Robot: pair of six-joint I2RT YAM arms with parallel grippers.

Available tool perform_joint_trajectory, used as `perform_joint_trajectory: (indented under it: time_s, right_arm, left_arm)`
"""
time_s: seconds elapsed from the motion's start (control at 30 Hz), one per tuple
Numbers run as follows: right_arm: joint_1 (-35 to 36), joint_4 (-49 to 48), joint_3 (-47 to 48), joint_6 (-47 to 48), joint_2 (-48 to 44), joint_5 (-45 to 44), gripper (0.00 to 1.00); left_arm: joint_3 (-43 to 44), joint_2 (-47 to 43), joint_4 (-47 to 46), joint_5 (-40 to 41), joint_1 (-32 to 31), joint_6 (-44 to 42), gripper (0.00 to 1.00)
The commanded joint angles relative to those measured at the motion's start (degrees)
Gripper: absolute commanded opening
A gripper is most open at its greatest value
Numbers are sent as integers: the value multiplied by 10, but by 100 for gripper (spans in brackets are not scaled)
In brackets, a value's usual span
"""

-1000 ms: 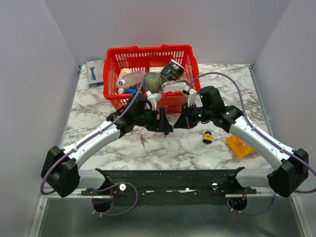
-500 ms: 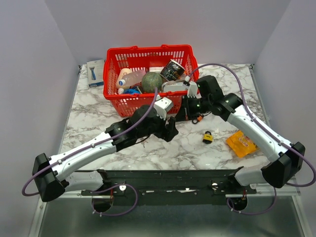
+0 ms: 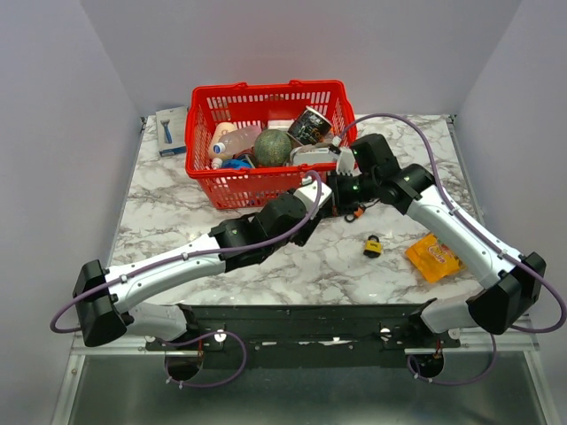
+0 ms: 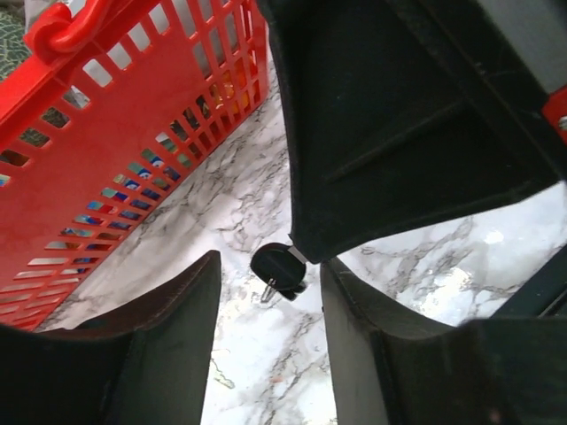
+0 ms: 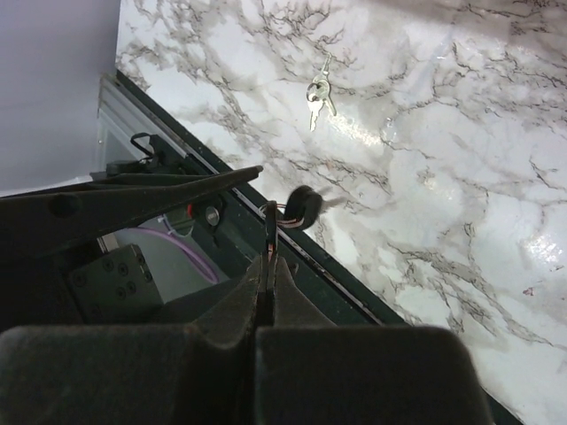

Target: Unlock with the key

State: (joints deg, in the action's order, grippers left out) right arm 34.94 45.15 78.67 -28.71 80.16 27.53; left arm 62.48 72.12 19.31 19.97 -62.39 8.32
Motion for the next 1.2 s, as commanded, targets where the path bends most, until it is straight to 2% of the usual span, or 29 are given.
perform_joint_trajectory:
  time_s: [0.0,0.13,0.2,0.4,0.43,0.5,0.63,0.73,0.77,0.83,0.87,1.0,1.17]
  right_arm:
    - [3,15,22,-11,6,12,1]
    - [3,15,26,-12,12,26,1]
    - [3,15,29,-13,14,37,1]
    - [4,15,29,-20,12,41,1]
    - [3,14,30,-21,12,40,1]
    - [4,14,30,-25,11,43,1]
    - [3,12,30,-31,9,46,1]
    - [3,9,31,-41,8,48,14]
    - [3,9,32,-43,6,40,24]
    - [2,8,31,-55,-2,20,35]
    - [3,4,30,-57,-14,-5,46]
    - [-7,-27,-3,-69,-53,-36,66]
    - [-38,-61,-42,-73,-96,-43,68]
  left_arm:
    - [7,6,-20,34,-5,-19,53]
    - [-2,6,-28,33,-4,-20,43]
    - [-7,6,-32,31,-5,-20,41]
    - [-17,8,-39,29,-5,-20,14]
    - [-17,9,-37,27,-5,-20,6]
    - [-20,9,-36,27,-5,-19,0]
    - [-29,2,-45,22,-6,-15,0]
    - [-39,-4,-53,17,-6,-12,0]
    - [-39,-5,-53,17,-6,-2,0]
    - [-49,-13,-59,23,-5,15,0]
    - [-55,-18,-68,40,-4,27,0]
    - [-102,-50,-122,31,20,113,0]
    - [-126,-95,-160,-28,54,185,0]
